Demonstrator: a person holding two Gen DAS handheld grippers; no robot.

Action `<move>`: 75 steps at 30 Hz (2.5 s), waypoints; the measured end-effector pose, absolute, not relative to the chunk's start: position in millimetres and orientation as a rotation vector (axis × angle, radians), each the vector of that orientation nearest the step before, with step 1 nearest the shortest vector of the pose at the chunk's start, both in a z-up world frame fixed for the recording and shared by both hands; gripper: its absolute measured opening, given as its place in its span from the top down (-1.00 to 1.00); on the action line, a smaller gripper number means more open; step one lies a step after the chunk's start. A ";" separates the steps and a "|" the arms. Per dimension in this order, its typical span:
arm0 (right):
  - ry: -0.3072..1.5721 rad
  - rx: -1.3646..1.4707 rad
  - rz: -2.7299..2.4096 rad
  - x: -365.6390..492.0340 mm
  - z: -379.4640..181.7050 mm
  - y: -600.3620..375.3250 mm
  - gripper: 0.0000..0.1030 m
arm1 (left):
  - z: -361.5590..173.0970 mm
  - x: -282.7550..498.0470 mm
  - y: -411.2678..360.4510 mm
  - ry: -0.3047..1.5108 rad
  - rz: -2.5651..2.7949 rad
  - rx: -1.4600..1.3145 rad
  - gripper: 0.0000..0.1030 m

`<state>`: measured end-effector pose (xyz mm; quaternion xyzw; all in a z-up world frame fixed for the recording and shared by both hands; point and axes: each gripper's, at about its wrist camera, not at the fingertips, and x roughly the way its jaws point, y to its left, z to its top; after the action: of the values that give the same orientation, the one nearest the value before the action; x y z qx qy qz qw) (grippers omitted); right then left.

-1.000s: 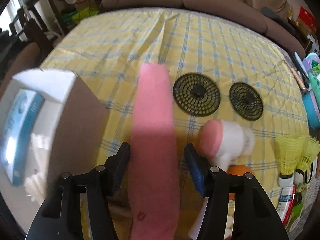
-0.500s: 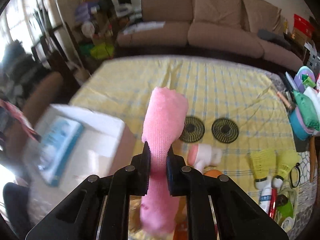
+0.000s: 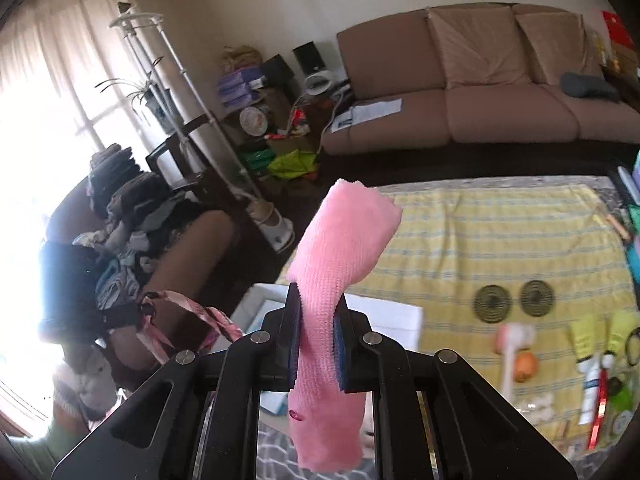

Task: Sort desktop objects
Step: 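Carry the pink towel and the scarf over the white box with both grippers, then open the right gripper to drop the towel in the box while the left gripper releases the scarf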

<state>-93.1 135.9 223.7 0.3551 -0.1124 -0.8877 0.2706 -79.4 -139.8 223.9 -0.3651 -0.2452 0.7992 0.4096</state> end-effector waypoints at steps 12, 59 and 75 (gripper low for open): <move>-0.299 1.189 -2.313 -120.1 105.7 60.2 0.75 | 203.7 -80.7 -157.9 -0.650 2.012 -0.950 0.79; -0.354 1.741 -2.298 -219.7 20.9 36.3 0.07 | 187.1 -89.3 -156.5 -0.689 1.961 -0.977 0.78; -0.445 1.363 -2.360 -173.4 130.4 101.7 0.03 | 150.9 -124.9 -85.0 -0.714 1.878 -1.101 0.78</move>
<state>-173.4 101.7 130.4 0.4846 -0.1582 -0.8393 0.1890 -124.9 -85.0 150.9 -0.4379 -0.2840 0.7466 0.4126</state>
